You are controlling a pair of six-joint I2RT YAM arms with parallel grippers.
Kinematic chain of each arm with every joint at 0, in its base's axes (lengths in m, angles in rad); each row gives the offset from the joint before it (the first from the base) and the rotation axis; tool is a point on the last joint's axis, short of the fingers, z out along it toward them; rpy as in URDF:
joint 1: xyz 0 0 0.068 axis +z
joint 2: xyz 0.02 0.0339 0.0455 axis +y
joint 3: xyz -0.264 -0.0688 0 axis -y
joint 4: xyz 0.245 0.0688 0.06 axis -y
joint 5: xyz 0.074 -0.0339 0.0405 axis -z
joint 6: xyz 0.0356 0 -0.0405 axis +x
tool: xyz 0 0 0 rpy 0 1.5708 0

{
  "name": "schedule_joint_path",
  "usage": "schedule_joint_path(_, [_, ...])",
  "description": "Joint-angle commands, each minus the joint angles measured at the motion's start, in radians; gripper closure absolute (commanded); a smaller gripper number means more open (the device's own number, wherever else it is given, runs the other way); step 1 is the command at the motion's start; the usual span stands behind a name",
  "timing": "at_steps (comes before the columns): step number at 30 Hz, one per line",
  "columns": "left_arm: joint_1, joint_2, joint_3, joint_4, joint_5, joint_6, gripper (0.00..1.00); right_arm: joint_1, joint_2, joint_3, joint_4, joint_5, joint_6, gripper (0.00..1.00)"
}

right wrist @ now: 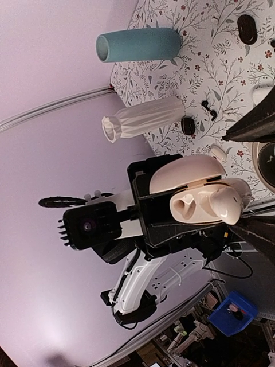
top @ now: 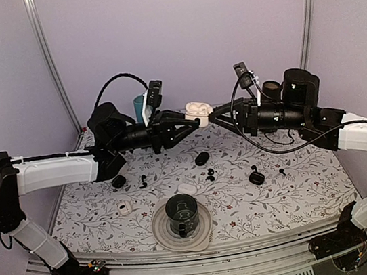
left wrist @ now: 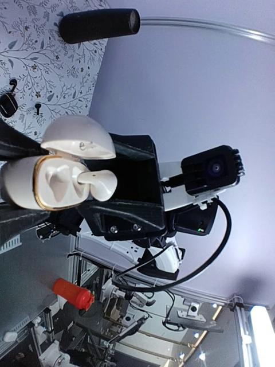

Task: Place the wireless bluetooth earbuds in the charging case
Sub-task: Adjust the right earbud in the right side groove of the charging case.

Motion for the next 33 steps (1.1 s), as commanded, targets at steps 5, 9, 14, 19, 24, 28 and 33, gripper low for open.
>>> schedule_joint_path(5, [-0.001,0.011,0.044,0.004,0.005,-0.004,1.0,0.021,-0.029,0.048,-0.058,0.044,-0.093,0.57])
schedule_joint_path(9, [0.001,0.002,0.042,0.008,0.01,-0.015,1.0,0.021,-0.043,0.047,-0.083,0.039,-0.138,0.57])
schedule_joint_path(14, [0.001,-0.002,0.041,0.007,0.024,-0.021,1.0,0.02,-0.059,0.05,-0.09,0.004,-0.182,0.57])
schedule_joint_path(19, [0.001,0.003,0.047,0.012,0.046,-0.026,1.0,0.023,-0.07,0.052,-0.092,-0.011,-0.228,0.57])
schedule_joint_path(24, [0.002,0.004,0.05,0.007,0.057,-0.023,1.0,0.023,-0.086,0.046,-0.082,-0.027,-0.267,0.57])
schedule_joint_path(28, [0.002,0.008,0.054,0.007,0.057,-0.025,1.0,0.031,-0.084,0.054,-0.081,-0.029,-0.275,0.61])
schedule_joint_path(33, [0.0,0.013,0.057,0.007,0.056,-0.027,1.0,0.043,-0.072,0.06,-0.081,-0.018,-0.277,0.65])
